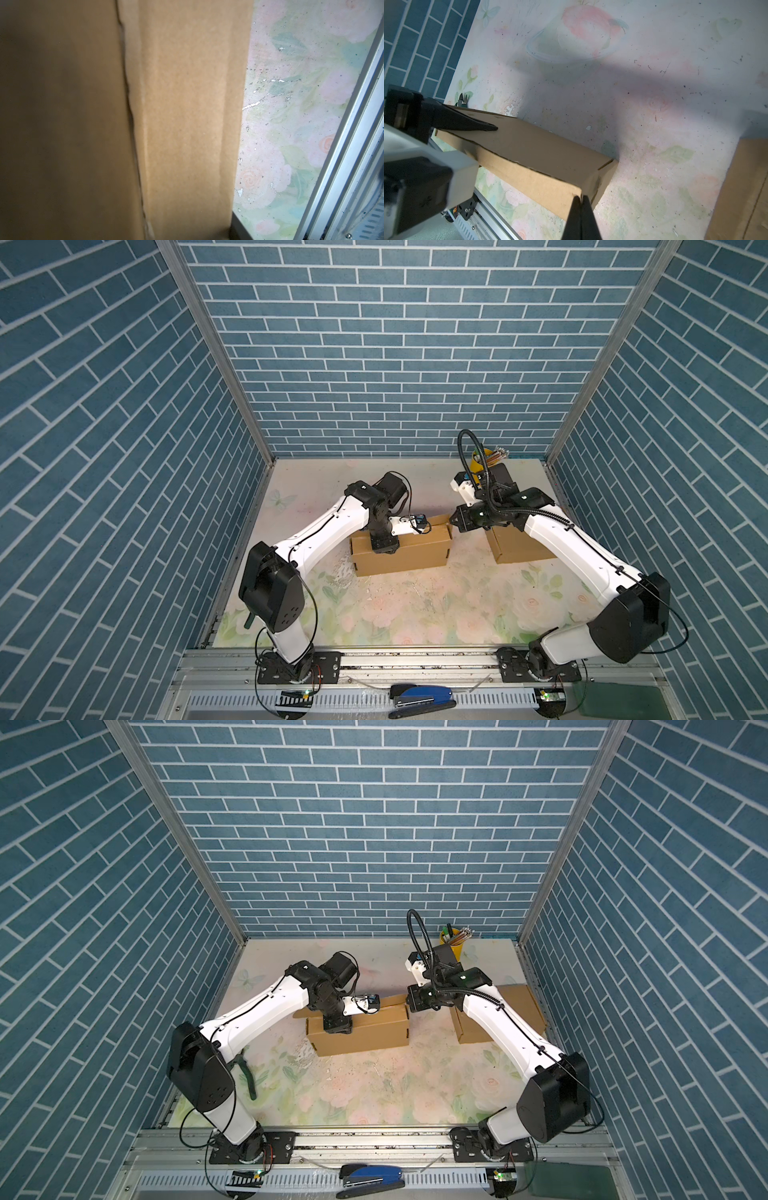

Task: Fold the paper box

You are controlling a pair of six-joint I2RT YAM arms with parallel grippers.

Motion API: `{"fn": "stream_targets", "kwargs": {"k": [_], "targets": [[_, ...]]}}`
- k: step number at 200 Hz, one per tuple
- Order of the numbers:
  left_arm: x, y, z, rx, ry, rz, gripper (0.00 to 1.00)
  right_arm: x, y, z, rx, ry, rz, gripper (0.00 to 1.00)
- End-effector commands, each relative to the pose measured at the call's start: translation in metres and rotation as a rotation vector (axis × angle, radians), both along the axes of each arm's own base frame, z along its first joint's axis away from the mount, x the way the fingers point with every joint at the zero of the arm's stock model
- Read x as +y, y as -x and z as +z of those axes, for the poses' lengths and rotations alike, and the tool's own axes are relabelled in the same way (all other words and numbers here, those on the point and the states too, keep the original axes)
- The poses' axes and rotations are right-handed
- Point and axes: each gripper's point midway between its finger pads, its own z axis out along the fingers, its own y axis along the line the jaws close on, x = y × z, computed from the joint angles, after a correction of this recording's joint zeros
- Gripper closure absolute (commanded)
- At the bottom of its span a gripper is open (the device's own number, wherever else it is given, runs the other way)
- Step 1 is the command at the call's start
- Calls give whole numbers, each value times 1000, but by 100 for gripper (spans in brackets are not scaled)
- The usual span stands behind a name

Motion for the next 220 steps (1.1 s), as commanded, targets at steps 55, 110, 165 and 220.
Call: {"fn": "stream_targets", "kwargs": {"k": [55, 110, 165, 220], "targets": [[4, -9, -22, -21, -58, 17, 37, 0, 7, -20, 19, 11, -18, 100], [4, -17, 2, -111, -19, 37, 30, 0, 5, -18, 9, 15, -22, 100], [-8, -17, 49, -208, 139, 45, 24, -3, 3, -16, -8, 19, -41, 100], [15, -25, 87, -269, 259, 257, 29, -5, 3, -18, -12, 14, -64, 100]]}}
